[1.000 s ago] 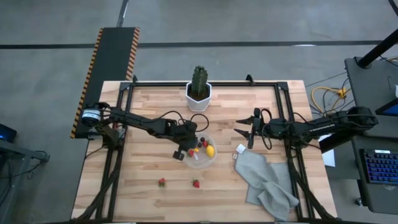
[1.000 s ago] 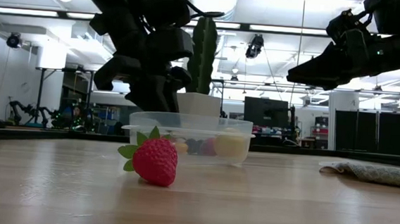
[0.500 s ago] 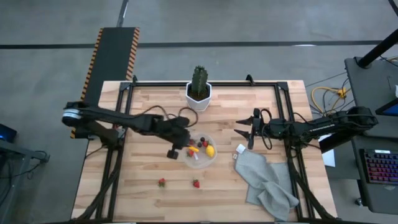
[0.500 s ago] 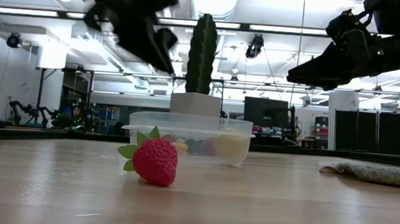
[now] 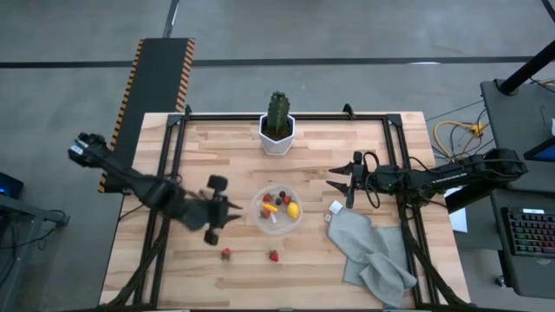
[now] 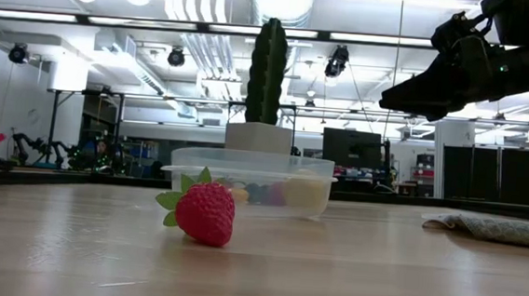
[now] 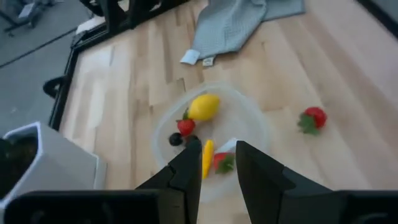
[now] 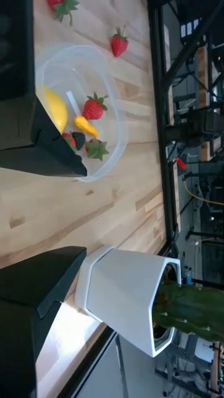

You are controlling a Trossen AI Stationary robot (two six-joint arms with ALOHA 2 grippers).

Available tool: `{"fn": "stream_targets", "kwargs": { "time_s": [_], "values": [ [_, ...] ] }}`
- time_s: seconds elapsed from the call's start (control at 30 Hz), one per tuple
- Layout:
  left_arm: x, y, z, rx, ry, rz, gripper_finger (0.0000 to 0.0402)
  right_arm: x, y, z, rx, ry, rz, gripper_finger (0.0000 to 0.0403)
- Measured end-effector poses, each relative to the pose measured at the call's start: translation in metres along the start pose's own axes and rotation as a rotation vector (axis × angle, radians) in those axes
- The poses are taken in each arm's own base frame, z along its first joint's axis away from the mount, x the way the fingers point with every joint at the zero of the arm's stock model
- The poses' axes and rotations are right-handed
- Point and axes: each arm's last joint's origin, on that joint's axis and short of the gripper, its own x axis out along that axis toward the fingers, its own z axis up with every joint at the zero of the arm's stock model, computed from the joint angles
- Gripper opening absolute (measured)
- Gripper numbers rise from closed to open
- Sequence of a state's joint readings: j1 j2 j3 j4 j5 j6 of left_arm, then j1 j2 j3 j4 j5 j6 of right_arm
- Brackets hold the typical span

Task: Pick and placing Produce into tupperware
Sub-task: Put the red strawberry into the transparent container

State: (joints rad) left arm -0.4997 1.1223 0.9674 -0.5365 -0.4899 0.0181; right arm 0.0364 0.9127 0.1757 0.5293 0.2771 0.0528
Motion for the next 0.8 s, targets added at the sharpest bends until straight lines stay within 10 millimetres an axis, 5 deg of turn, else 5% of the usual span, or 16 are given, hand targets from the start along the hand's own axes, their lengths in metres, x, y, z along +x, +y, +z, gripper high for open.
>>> {"fn": "stream_targets", "kwargs": {
  "time_s": [0.27,0.8],
  "values": [
    [-0.013,-0.047,-0.010,-0.142,0.039,-0.037,0.0084,0.000,0.000,0.000,0.018,0.000,0.000,0.0187],
    [0.034,-0.131,-0.037,-0.193,0.319,-0.110,0.0083,0.000,0.000,0.001,0.016,-0.015,-0.003,0.0187]
  ]
}}
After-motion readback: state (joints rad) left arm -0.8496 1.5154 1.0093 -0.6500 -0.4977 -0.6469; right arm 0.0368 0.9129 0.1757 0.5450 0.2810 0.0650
